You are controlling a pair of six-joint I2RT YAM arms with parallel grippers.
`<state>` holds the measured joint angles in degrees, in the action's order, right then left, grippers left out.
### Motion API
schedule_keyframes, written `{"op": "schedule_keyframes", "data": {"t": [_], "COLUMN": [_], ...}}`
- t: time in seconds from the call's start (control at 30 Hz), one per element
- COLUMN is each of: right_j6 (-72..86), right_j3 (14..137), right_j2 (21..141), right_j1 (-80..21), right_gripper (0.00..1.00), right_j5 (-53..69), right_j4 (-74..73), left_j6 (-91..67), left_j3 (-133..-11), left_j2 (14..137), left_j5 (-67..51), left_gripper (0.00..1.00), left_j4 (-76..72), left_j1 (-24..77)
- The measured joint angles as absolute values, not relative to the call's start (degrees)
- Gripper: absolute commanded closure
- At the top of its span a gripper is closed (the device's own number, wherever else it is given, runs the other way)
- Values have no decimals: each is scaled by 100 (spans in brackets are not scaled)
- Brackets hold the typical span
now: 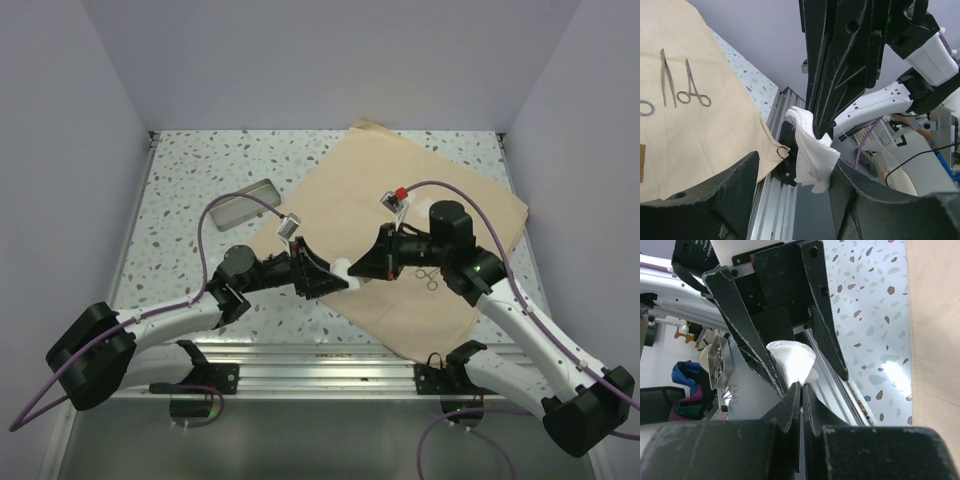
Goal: Prepare the surgical pack
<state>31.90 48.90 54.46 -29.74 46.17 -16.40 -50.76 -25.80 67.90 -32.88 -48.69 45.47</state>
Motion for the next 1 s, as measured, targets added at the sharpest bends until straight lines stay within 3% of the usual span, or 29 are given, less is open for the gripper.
{"op": "schedule_keyframes", "data": {"t": [0.03,0.13,0.17,0.2,0.23,0.33,0.4,0.7,1.0], "right_j6": [3194,3199,3199,3199,3194,3138,3041,2875,2639], "right_j3": [4890,4890,4890,4890,4890,4921,5048,5607,5599], "right_j2": [5452,5485,5492,5498,5502,5513,5524,5596,6040], "right_j1": [-2971,-2974,-2974,-2974,-2974,-2982,-2989,-2989,-2989], "right_gripper": [100,100,100,96,77,48,38,36,36], "right_j5": [4598,4571,4560,4552,4525,4167,3806,1627,1190], "right_j4": [-1629,-1610,-1603,-1594,-1592,-1776,-2106,-3208,-3319], "left_j6": [-5085,-5155,-5179,-5214,-5214,-5162,-5140,-5137,-4799], "left_j3": [-2580,-2580,-2580,-2580,-2580,-2591,-2615,-3116,-5271], "left_j2": [6792,6792,6792,6792,6792,6790,6781,6923,9218], "left_j5": [-3299,-3356,-3391,-3430,-3461,-3474,-3435,-2971,-3216], "left_gripper": [44,65,87,97,100,100,100,100,100], "left_j4": [-4880,-4890,-4895,-4906,-4923,-4831,-4619,-3033,-2023], "left_j1": [4547,4547,4545,4545,4547,4521,4442,2250,784]}}
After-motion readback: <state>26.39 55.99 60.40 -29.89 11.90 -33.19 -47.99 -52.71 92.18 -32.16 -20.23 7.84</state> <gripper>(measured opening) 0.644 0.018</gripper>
